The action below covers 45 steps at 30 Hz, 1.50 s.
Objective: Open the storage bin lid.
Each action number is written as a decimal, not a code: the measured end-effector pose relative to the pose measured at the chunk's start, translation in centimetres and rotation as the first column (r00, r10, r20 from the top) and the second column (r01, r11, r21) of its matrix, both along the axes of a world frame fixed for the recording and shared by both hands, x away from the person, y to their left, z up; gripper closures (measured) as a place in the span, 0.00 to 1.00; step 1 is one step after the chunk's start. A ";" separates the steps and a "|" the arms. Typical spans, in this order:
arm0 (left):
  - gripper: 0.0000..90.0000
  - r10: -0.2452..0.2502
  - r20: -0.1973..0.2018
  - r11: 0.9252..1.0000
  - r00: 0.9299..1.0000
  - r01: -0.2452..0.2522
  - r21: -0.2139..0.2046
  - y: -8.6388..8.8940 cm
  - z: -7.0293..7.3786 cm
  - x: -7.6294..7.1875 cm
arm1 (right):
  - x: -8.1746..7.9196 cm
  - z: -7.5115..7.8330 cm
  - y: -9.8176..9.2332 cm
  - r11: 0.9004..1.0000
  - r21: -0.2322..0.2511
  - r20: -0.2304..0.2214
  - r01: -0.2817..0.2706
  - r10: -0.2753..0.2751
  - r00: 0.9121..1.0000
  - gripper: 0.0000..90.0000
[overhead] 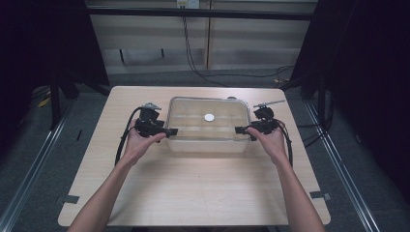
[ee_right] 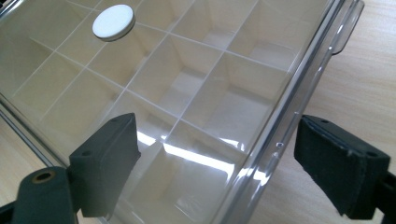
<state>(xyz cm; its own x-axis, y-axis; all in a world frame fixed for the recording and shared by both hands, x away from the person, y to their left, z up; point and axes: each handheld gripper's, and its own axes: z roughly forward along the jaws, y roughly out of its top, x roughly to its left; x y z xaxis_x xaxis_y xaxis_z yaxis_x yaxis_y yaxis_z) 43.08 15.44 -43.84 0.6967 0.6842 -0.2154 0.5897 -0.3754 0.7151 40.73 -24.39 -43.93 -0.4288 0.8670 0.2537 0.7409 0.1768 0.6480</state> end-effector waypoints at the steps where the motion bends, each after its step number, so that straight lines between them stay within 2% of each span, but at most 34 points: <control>1: 0.28 -0.006 -0.005 1.000 1.000 0.006 0.000 -0.1 0.0 0.1 | 0.1 0.0 0.1 1.000 0.000 -0.004 -0.001 0.001 1.000 0.13; 6: 0.24 -0.015 -0.003 1.000 1.000 0.015 0.019 -0.4 0.1 0.3 | 0.5 -0.3 0.4 1.000 0.009 0.000 0.007 -0.007 1.000 0.11; 11: 0.22 -0.022 -0.023 1.000 0.999 0.022 0.002 -0.6 -0.1 0.8 | 0.6 -0.4 0.5 1.000 0.012 0.004 0.015 -0.015 1.000 0.10; 13: 0.21 -0.027 -0.027 0.999 0.999 0.028 0.017 -0.7 -0.1 0.9 | 0.6 -0.5 0.5 1.000 0.013 0.007 0.015 -0.015 1.000 0.10; 16: 0.19 -0.017 -0.017 1.000 1.000 0.017 0.023 -1.0 0.0 1.0 | 0.6 -0.6 0.5 1.000 0.021 0.010 0.019 -0.019 1.000 0.09; 19: 0.15 -0.009 -0.035 1.000 0.999 0.008 -0.005 -1.1 -0.4 1.3 | 0.8 -0.8 0.5 0.999 0.040 0.003 0.023 -0.023 1.000 0.09; 22: 0.17 0.002 -0.041 1.000 0.999 -0.002 -0.018 -1.0 -0.5 1.6 | 0.9 -0.9 0.6 0.998 0.055 -0.004 0.020 -0.020 1.000 0.09; 24: 0.17 -0.023 -0.052 1.000 0.998 0.022 -0.006 -1.1 -0.4 1.7 | 1.0 -0.9 0.6 0.998 0.059 -0.007 0.021 -0.021 1.000 0.09; 26: 0.15 -0.025 -0.059 1.000 0.998 0.025 0.003 -1.3 -0.3 1.9 | 1.1 -1.0 0.6 0.998 0.062 -0.010 0.018 -0.017 1.000 0.09; 28: 0.14 -0.021 -0.078 1.000 0.997 0.021 0.000 -1.4 -0.4 2.0 | 1.2 -1.1 0.6 0.997 0.073 -0.012 0.022 -0.021 1.000 0.08; 30: 0.14 -0.027 -0.092 0.999 0.995 0.025 -0.021 -1.3 -0.6 2.1 | 1.2 -1.2 0.8 0.997 0.073 -0.009 0.030 -0.030 1.000 0.07; 34: 0.14 -0.016 -0.084 1.000 0.996 0.015 -0.009 -1.5 -0.5 2.0 | 1.1 -1.2 0.8 0.997 0.067 0.002 0.035 -0.035 0.999 0.08; 35: 0.15 -0.018 -0.084 1.000 0.996 0.018 -0.007 -1.4 -0.5 2.0 | 1.1 -1.2 0.9 0.998 0.058 0.019 0.035 -0.036 0.999 0.08; 38: 0.17 -0.021 -0.085 1.000 0.996 0.019 -0.018 -1.2 -0.5 2.1 | 1.0 -1.0 1.2 0.998 0.034 0.044 0.044 -0.045 0.998 0.08; 42: 0.17 -0.007 -0.076 0.999 0.997 0.004 -0.043 -1.0 -0.8 1.9 | 0.9 -1.1 1.1 0.998 0.046 0.054 0.046 -0.048 0.997 0.08; 45: 0.17 -0.005 -0.077 0.999 0.997 0.001 -0.047 -1.0 -0.8 1.9 | 0.9 -1.1 1.1 0.998 0.044 0.055 0.048 -0.050 0.997 0.08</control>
<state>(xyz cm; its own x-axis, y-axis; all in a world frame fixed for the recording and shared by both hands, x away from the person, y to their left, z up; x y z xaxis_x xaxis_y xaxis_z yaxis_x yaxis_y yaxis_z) 44.96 14.39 -44.62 0.6790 0.6701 -0.2997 0.6423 -0.3447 0.6846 41.63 -23.27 -45.02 -0.4005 0.8763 0.2676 0.7102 0.1123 0.6950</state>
